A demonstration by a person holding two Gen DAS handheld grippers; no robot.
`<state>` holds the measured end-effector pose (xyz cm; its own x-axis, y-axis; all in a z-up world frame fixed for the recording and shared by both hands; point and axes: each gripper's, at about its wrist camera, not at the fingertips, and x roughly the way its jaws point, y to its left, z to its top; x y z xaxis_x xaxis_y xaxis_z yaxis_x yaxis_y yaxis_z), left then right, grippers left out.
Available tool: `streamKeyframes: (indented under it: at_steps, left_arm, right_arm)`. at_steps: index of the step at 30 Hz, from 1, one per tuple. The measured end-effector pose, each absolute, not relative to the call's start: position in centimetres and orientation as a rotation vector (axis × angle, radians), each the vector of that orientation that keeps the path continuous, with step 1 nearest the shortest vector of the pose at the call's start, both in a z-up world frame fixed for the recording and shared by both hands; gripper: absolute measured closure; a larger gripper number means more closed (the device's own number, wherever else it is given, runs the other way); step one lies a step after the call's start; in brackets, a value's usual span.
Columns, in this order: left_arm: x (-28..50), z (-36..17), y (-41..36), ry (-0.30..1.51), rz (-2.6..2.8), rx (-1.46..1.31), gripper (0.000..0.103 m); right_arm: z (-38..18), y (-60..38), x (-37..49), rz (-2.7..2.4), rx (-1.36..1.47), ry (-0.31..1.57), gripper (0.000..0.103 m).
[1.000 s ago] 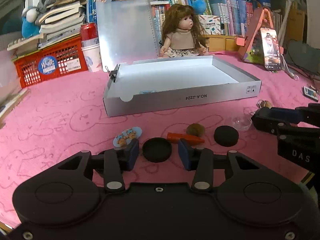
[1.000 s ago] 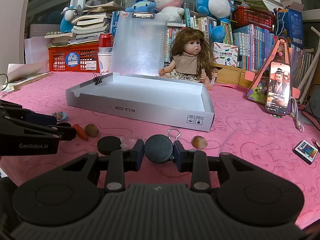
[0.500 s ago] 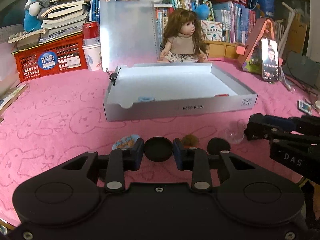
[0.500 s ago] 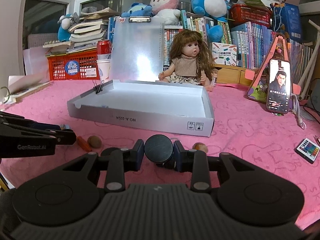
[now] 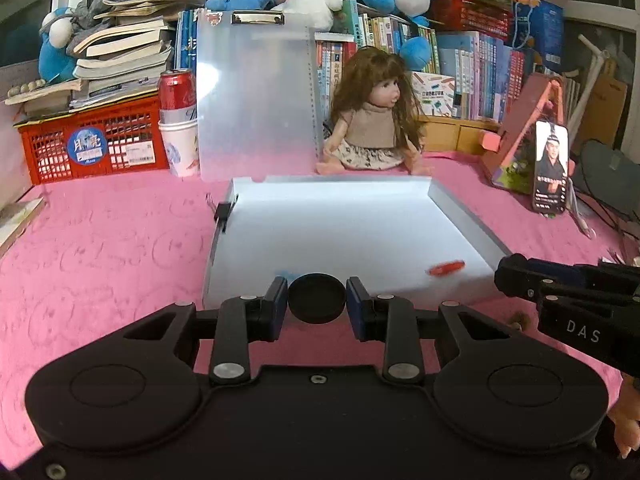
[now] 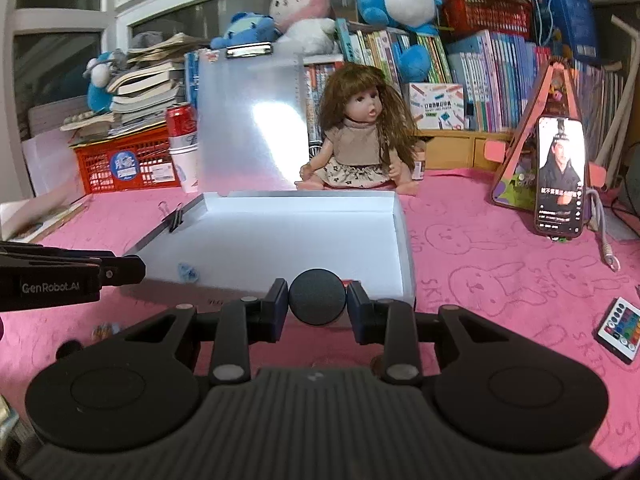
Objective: Organize rigid objects
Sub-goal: 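Release the black disc into the box with the left tool while the right releases its disc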
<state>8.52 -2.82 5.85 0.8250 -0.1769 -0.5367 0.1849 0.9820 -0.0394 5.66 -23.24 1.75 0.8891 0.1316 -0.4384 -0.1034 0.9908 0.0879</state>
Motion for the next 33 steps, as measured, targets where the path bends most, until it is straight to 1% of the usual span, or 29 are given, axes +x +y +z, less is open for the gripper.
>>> streamKeyframes:
  at_steps: [9,13,18,33]
  left_arm:
    - [16.2,7.3,-3.0,0.668,-0.18,-0.039,0.073]
    - [19.5,6.5,-2.8,0.742,-0.178,-0.087,0.073]
    - [22.3,4.8,-2.6,0.792,-0.131,-0.091,0.073]
    - [24.5,1.8,-3.0,0.823,-0.083,-0.05,0.073]
  right_arm:
    - [3.0,-25.2,13.1,0.109,0.162,0.64,0.066]
    - [2.7,-26.0,16.3,0.114,0.218,0.723,0.066]
    - [2.1,-25.6,18.7,0.094,0.187,0.777,0.066]
    - [0.2,-24.1,21.2,0.088,0.12,0.857,0.066]
